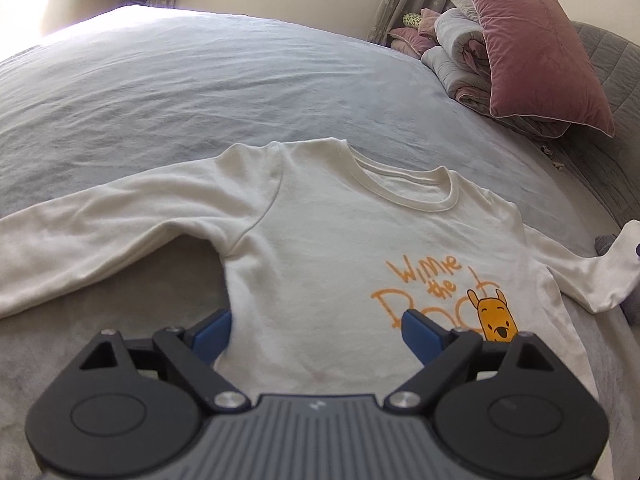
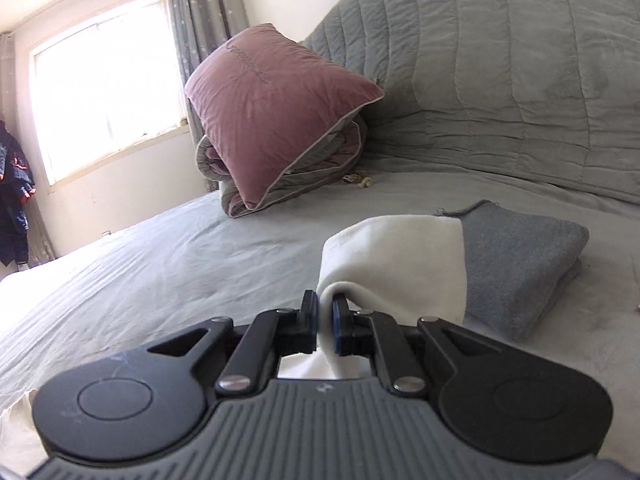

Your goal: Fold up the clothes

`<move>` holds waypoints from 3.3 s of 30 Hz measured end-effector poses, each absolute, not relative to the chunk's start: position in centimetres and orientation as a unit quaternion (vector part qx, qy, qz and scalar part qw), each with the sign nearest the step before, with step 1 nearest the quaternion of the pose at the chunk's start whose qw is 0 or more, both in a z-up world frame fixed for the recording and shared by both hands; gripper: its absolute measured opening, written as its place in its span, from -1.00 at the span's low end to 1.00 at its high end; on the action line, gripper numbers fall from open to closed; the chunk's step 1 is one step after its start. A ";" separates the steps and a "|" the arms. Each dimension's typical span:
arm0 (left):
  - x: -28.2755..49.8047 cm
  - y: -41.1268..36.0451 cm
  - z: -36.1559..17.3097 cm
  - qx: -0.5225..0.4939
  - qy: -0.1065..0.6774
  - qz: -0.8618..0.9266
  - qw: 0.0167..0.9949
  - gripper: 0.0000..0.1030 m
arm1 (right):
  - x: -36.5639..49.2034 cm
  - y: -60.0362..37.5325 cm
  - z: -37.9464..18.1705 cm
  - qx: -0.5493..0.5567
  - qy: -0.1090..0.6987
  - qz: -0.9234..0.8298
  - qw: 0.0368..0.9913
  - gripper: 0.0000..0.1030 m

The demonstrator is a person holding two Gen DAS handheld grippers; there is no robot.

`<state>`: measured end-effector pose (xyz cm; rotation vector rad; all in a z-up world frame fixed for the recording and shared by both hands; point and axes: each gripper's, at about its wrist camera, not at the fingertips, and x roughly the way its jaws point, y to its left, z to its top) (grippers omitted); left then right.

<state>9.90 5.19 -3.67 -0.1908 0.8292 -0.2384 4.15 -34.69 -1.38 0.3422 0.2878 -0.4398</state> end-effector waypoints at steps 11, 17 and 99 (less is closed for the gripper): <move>9.6 4.8 -3.6 -0.087 0.399 -0.114 0.906 0.76 | 3.9 -26.4 -0.5 0.086 0.158 -0.073 0.981 -0.81; 9.6 5.3 -3.4 -0.102 0.396 -0.125 0.904 0.68 | 4.5 -22.1 -1.7 -0.007 0.191 -0.005 0.982 -0.81; 22.5 9.4 -4.0 -0.177 0.348 -0.112 0.914 -0.92 | 9.2 -19.9 -10.1 -0.473 0.189 -0.043 0.859 -0.75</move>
